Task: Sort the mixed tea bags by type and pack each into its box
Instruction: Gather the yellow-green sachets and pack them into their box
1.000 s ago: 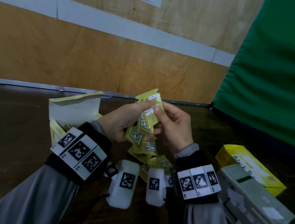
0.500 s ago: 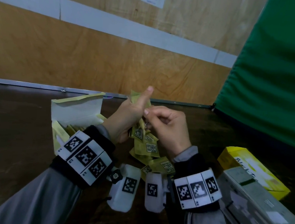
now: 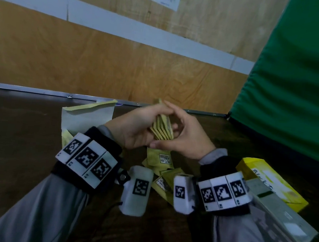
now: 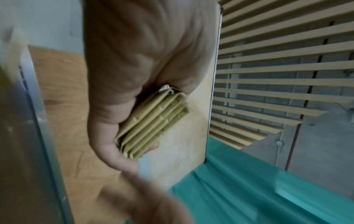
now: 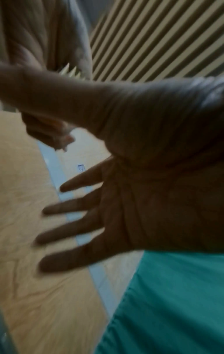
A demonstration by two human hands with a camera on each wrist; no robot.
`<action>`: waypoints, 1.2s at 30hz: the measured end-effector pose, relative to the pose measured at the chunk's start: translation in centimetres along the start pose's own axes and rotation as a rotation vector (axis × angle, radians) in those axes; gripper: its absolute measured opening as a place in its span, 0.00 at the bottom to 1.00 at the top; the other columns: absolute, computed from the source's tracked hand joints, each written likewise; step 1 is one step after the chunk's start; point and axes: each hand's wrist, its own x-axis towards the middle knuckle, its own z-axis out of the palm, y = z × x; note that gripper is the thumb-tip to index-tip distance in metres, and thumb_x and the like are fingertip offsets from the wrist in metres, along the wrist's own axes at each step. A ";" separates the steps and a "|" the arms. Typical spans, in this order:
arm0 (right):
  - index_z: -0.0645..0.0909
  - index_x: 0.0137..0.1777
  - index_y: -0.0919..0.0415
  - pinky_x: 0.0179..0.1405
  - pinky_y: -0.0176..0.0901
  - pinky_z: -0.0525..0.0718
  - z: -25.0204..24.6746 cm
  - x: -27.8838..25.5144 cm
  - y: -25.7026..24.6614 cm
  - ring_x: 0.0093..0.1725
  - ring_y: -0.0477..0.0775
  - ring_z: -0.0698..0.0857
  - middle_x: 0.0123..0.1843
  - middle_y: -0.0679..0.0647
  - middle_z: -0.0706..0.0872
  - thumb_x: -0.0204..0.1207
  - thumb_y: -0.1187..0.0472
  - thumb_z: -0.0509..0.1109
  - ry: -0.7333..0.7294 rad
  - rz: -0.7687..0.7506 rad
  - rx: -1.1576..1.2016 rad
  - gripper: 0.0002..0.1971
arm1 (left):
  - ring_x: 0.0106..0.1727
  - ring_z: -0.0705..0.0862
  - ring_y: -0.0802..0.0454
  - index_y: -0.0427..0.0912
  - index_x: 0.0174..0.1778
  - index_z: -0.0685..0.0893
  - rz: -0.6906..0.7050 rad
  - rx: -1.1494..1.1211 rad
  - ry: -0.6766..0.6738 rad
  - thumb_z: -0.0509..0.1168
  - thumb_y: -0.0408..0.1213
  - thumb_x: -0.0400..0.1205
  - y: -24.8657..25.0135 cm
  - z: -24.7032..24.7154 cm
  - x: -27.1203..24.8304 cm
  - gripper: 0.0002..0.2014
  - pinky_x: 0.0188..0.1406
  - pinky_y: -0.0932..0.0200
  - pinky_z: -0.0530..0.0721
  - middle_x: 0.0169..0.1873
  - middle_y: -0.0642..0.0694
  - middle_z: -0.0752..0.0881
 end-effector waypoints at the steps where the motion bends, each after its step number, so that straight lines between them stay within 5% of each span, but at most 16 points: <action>1: 0.62 0.80 0.55 0.72 0.47 0.75 -0.4 0.1 -0.1 0.71 0.44 0.76 0.73 0.48 0.76 0.49 0.51 0.87 -0.032 0.061 -0.102 0.58 | 0.35 0.83 0.49 0.38 0.50 0.80 0.011 -0.075 0.051 0.56 0.38 0.84 0.4 -0.3 -0.2 0.10 0.33 0.54 0.88 0.37 0.41 0.83; 3: 0.60 0.81 0.54 0.71 0.48 0.74 -0.9 0.0 -0.5 0.73 0.50 0.73 0.77 0.51 0.72 0.51 0.44 0.85 -0.133 0.283 -0.343 0.58 | 0.37 0.79 0.48 0.45 0.60 0.75 0.078 -0.152 0.155 0.54 0.34 0.83 1.1 -1.3 -0.4 0.11 0.39 0.45 0.85 0.40 0.41 0.79; 5: 0.61 0.80 0.56 0.66 0.49 0.77 -0.4 -0.3 -0.5 0.72 0.56 0.74 0.76 0.54 0.72 0.57 0.39 0.81 -0.398 0.570 -0.551 0.53 | 0.39 0.79 0.49 0.53 0.67 0.72 0.141 -0.164 0.190 0.52 0.31 0.83 1.6 -2.2 -0.6 0.19 0.43 0.44 0.83 0.42 0.41 0.79; 8: 0.60 0.79 0.57 0.69 0.59 0.76 1.6 -0.6 0.3 0.74 0.61 0.72 0.77 0.56 0.70 0.60 0.38 0.79 -0.791 0.817 -0.684 0.52 | 0.40 0.80 0.50 0.53 0.63 0.75 0.174 -0.200 0.183 0.53 0.31 0.82 2.1 -2.5 -1.3 0.17 0.50 0.44 0.82 0.43 0.42 0.80; 12: 0.57 0.80 0.52 0.69 0.67 0.74 3.1 -0.4 0.5 0.76 0.64 0.69 0.79 0.56 0.68 0.58 0.41 0.81 -0.868 0.803 -0.786 0.53 | 0.41 0.81 0.49 0.52 0.53 0.78 0.150 -0.234 0.135 0.57 0.33 0.82 2.2 -1.9 -1.4 0.10 0.51 0.43 0.82 0.45 0.43 0.81; 17: 0.65 0.76 0.54 0.66 0.68 0.76 3.2 -0.2 0.5 0.72 0.65 0.74 0.75 0.58 0.73 0.57 0.48 0.84 -0.914 0.869 -0.645 0.48 | 0.42 0.82 0.50 0.54 0.63 0.77 0.157 -0.187 0.111 0.57 0.32 0.81 2.2 -1.7 -1.0 0.17 0.58 0.42 0.80 0.45 0.45 0.81; 20: 0.75 0.67 0.59 0.64 0.55 0.79 2.4 -0.7 0.3 0.65 0.58 0.78 0.68 0.56 0.78 0.66 0.51 0.80 -0.925 0.815 -0.609 0.30 | 0.43 0.82 0.50 0.57 0.67 0.75 0.177 -0.109 0.141 0.57 0.31 0.80 2.4 -2.2 -0.9 0.22 0.63 0.40 0.78 0.47 0.46 0.82; 23: 0.80 0.53 0.56 0.52 0.46 0.84 0.1 -0.6 -0.1 0.49 0.52 0.85 0.55 0.55 0.86 0.76 0.61 0.72 -0.688 0.593 -0.444 0.08 | 0.46 0.82 0.50 0.59 0.64 0.76 0.179 -0.020 0.208 0.57 0.29 0.80 2.4 -3.0 -0.7 0.22 0.61 0.42 0.78 0.54 0.46 0.83; 26: 0.79 0.56 0.60 0.31 0.39 0.85 -2.4 0.1 -1.6 0.35 0.48 0.88 0.44 0.54 0.88 0.74 0.68 0.71 -0.244 0.561 0.080 0.11 | 0.49 0.82 0.50 0.61 0.60 0.76 0.164 0.057 0.281 0.59 0.33 0.79 2.2 -3.5 -0.3 0.19 0.46 0.51 0.80 0.59 0.46 0.82; 28: 0.81 0.51 0.62 0.21 0.33 0.80 -3.1 0.6 -2.9 0.27 0.46 0.86 0.37 0.54 0.89 0.71 0.68 0.73 -0.070 0.477 0.306 0.10 | 0.51 0.82 0.48 0.57 0.64 0.76 0.128 0.071 0.316 0.62 0.40 0.80 1.9 -3.6 0.1 0.17 0.38 0.54 0.82 0.58 0.44 0.82; 32: 0.83 0.45 0.66 0.12 0.28 0.73 -2.2 1.5 -4.3 0.20 0.42 0.79 0.28 0.53 0.87 0.68 0.66 0.74 0.100 0.395 0.529 0.07 | 0.54 0.86 0.45 0.48 0.75 0.72 0.075 -0.049 0.232 0.79 0.62 0.58 1.2 -3.1 0.9 0.49 0.35 0.51 0.87 0.62 0.42 0.84; 33: 0.82 0.44 0.67 0.12 0.27 0.72 -1.7 1.6 -4.4 0.18 0.41 0.79 0.26 0.52 0.86 0.70 0.67 0.74 0.145 0.399 0.552 0.05 | 0.53 0.87 0.46 0.46 0.73 0.73 0.086 -0.072 0.195 0.80 0.61 0.58 1.2 -2.7 0.8 0.49 0.37 0.51 0.87 0.60 0.43 0.86; 36: 0.82 0.40 0.65 0.17 0.31 0.76 -0.4 2.0 -4.1 0.20 0.42 0.79 0.28 0.52 0.84 0.73 0.67 0.73 0.274 0.360 0.403 0.03 | 0.46 0.88 0.46 0.45 0.66 0.79 0.146 -0.134 0.187 0.71 0.50 0.76 0.9 -1.3 0.8 0.24 0.40 0.52 0.86 0.51 0.43 0.88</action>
